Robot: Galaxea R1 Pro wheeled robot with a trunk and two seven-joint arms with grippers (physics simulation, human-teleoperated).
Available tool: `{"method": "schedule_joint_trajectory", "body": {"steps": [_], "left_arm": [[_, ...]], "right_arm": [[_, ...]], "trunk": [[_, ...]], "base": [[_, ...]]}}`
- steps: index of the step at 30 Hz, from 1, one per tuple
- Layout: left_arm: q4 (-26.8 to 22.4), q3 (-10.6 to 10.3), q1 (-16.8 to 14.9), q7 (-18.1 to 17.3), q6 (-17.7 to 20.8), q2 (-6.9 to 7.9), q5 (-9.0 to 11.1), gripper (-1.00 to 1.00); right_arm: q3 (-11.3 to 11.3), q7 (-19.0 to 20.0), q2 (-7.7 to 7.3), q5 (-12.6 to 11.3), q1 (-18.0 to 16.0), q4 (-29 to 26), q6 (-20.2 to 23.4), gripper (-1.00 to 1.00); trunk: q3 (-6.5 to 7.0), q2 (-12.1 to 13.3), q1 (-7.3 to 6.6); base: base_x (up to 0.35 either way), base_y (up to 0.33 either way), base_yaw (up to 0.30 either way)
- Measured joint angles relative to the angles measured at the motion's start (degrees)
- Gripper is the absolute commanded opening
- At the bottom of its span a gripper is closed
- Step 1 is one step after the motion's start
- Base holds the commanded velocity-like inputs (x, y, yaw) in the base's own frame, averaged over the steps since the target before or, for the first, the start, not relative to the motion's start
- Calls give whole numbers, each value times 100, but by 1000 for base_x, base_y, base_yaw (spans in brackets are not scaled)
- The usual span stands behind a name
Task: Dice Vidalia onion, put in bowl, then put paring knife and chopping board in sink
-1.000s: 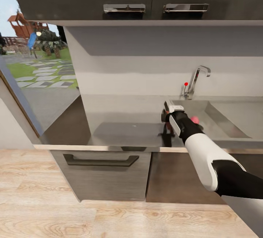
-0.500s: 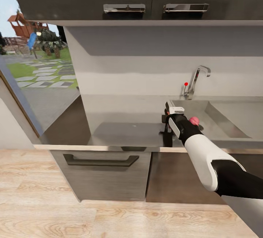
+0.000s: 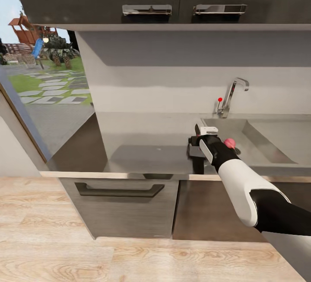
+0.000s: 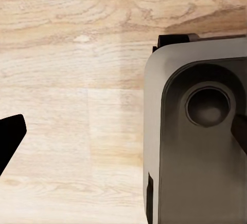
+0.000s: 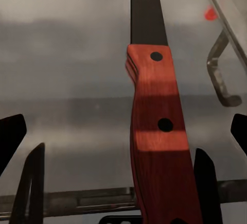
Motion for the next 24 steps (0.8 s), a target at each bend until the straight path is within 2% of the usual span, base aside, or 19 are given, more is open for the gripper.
{"method": "schedule_joint_trajectory", "body": {"steps": [12, 16, 18, 21, 22, 24], "left_arm": [[0, -6, 0, 0, -3, 0, 0, 100], [0, -7, 0, 0, -3, 0, 0, 100], [0, -7, 0, 0, -3, 0, 0, 100], [0, -6, 0, 0, -4, 0, 0, 100], [0, -6, 1, 0, -4, 0, 0, 100], [0, -7, 0, 0, -4, 0, 7, 100]], "right_arm": [[-9, -13, 0, -1, 0, -68, 18, 100], [-20, -41, -35, 7, 0, -559, 151, 100], [-19, -49, -42, 18, -3, -1366, 833, 100], [-17, -48, -44, 17, -1, -2095, 1558, 100], [-15, -53, -44, 25, -1, -2558, 1967, 100], [-14, -53, -40, 21, 1, -2727, 2106, 100]], "trunk": [[0, 0, 0], [0, 0, 0], [1, -1, -1], [0, 0, 0], [1, -1, -1], [0, 0, 1]], "base": [[0, 0, 0], [0, 0, 0], [0, 0, 0], [0, 0, 0], [-45, 0, 0], [-130, 0, 0]]}}
